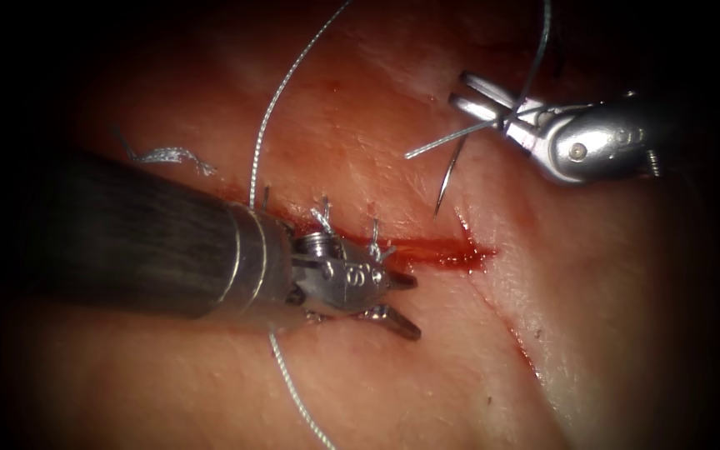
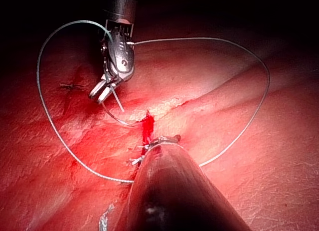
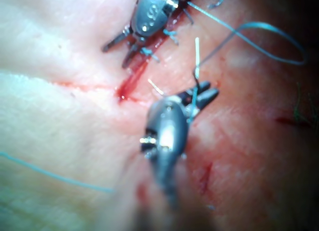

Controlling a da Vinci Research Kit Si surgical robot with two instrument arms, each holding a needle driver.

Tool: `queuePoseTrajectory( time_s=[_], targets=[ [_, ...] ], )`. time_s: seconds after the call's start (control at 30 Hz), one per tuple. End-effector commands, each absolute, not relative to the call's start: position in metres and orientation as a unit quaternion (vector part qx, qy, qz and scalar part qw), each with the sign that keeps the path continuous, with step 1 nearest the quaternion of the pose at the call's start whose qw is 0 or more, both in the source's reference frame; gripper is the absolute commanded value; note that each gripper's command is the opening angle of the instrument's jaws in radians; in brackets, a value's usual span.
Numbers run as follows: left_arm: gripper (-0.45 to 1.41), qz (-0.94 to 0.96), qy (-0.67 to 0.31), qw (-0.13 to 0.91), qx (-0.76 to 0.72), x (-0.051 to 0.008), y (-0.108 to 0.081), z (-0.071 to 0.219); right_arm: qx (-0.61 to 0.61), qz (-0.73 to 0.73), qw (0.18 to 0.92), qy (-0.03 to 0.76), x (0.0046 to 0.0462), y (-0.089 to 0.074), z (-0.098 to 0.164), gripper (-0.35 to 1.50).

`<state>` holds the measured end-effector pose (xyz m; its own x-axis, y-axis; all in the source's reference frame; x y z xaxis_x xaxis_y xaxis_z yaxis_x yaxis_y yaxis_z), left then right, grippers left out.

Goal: Wound Closure

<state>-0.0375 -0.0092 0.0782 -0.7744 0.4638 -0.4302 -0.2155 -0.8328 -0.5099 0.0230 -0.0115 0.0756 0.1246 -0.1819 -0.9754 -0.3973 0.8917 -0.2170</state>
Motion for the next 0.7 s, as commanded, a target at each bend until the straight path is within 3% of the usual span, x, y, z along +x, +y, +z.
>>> queuePoseTrajectory(
  time_s=[0.03, 0.7],
  targets=[
    [0.19, 0.915, -0.222, 0.185, -0.281, -0.038, -0.0092, 0.0787, -0.23, 0.073, 0.717, 0.654, 0.0239, -0.0116, 0.0762, -0.35],
    [0.15, 0.913, -0.227, 0.188, -0.28, -0.0376, -0.0092, 0.078, -0.287, 0.092, 0.717, 0.629, 0.0247, -0.0123, 0.0756, -0.35]
  ],
)
